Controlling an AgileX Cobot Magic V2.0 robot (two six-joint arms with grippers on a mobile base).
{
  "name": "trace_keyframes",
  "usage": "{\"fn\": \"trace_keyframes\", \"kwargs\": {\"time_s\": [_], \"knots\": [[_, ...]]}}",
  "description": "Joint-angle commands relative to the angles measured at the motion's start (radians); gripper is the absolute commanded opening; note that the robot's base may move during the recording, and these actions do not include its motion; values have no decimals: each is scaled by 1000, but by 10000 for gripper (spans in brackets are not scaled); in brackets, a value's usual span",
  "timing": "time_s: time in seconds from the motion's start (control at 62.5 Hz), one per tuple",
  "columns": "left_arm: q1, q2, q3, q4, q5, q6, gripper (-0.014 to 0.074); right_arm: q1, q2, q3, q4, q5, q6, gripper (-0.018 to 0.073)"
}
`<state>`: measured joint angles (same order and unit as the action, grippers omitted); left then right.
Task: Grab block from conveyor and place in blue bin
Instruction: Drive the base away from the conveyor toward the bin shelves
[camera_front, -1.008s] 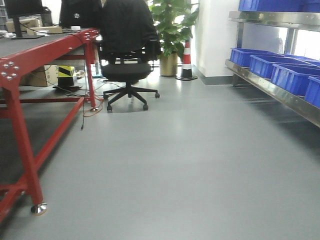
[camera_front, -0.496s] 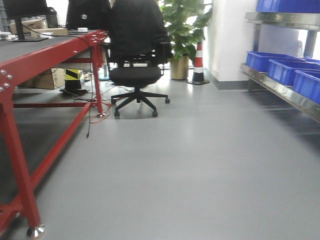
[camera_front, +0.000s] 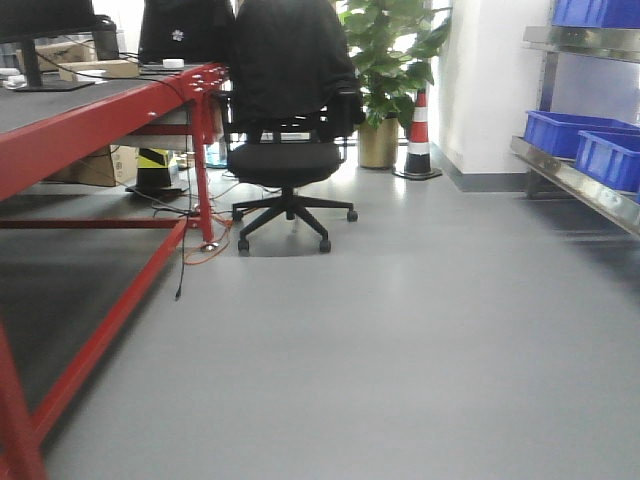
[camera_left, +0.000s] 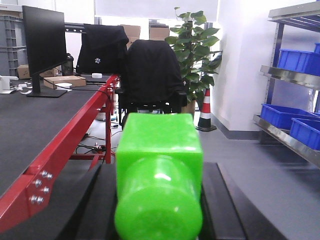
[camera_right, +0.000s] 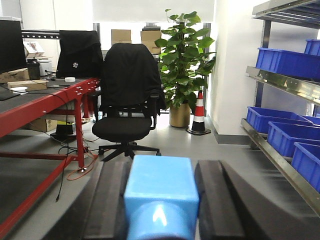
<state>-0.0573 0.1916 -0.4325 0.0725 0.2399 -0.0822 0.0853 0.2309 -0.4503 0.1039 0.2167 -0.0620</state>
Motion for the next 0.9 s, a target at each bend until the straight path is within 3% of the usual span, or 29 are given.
{"fn": "trace_keyframes", "kwargs": {"time_s": [0.0,0.88], "knots": [[-6,-6,0,2,-21,-7,-111,-4,-3,1,-8,-24,-7,-155],[-6,-6,0,2,-21,-7,-111,-4,-3,1,-8,-24,-7,-155]]}}
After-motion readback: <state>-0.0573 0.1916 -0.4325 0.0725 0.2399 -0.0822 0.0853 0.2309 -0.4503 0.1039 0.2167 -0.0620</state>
